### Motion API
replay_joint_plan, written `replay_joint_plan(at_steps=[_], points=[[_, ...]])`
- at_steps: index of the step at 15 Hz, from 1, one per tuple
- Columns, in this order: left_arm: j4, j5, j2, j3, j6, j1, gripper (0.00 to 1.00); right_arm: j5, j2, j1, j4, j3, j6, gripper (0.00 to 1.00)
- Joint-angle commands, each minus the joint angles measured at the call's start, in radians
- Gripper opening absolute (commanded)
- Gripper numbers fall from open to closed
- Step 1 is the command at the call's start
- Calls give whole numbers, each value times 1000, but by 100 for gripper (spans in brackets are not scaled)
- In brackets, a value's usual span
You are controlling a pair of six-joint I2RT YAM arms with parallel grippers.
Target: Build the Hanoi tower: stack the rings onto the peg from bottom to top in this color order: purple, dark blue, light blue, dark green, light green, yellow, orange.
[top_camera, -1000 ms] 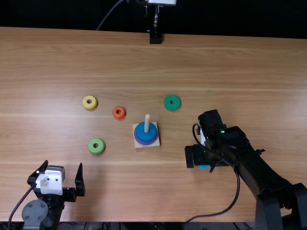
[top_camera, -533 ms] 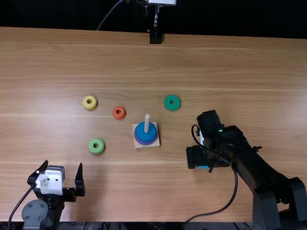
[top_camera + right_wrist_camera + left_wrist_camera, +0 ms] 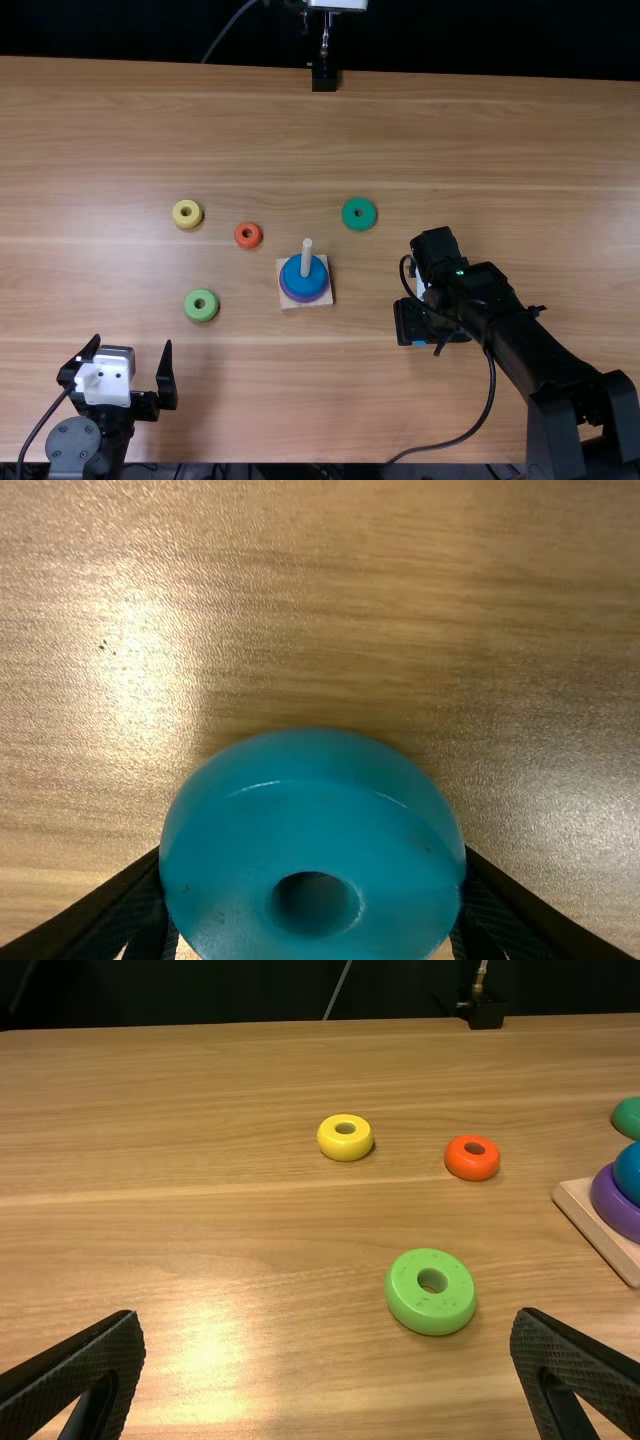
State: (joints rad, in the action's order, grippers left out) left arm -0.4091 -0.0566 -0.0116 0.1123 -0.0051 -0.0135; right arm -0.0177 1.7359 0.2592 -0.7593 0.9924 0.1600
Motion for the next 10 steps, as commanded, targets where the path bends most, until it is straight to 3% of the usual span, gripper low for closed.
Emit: replay_joint_plan(at_steps=[1,7,9,10], points=[[-77,-6,12,-112,-6,-8,100,-12,10,-2,11,-9,7,0],[-77,-4,12,-112,-6,-8,100,-14,-93,15,-31,141,-13,0],[-77,-4,12,-112,-6,-8,100,-12,-107,51,-151,259,-20,0],[-77,-4,12,-112,-6,-8,100,-14,-107,66,-219,328,-50,0]])
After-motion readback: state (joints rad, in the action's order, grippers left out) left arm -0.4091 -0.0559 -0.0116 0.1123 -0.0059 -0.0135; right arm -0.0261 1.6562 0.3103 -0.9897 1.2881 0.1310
